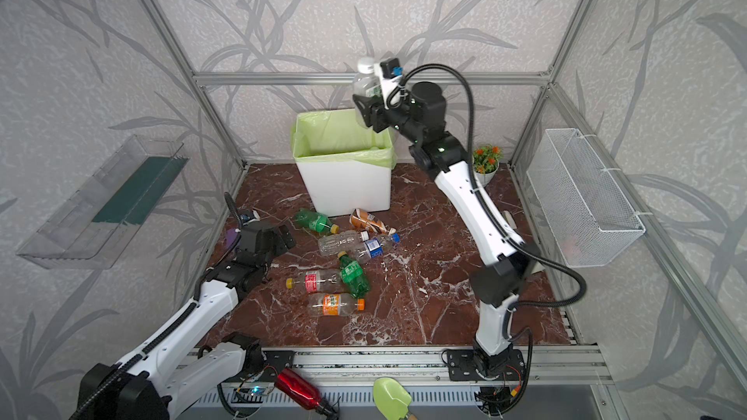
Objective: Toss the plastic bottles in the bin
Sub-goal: 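Lift the lime-labelled bottle over the bin with the right gripper, then open the right gripper over the bin and withdraw it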
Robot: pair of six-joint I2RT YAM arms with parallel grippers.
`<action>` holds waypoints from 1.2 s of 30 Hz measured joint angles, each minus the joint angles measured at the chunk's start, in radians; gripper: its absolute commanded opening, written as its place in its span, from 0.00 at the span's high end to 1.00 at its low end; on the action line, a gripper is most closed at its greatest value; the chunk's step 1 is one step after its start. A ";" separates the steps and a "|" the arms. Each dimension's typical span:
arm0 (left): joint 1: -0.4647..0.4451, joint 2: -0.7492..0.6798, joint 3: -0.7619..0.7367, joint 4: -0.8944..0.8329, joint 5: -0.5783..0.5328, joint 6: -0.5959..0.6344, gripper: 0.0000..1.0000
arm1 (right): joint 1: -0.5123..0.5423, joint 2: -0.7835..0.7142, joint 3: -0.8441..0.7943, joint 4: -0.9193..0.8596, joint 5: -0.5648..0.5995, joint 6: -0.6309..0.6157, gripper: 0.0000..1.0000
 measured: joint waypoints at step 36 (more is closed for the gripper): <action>0.020 0.301 0.114 0.126 0.198 -0.171 0.12 | -0.296 -0.914 -1.696 0.542 0.241 0.240 0.01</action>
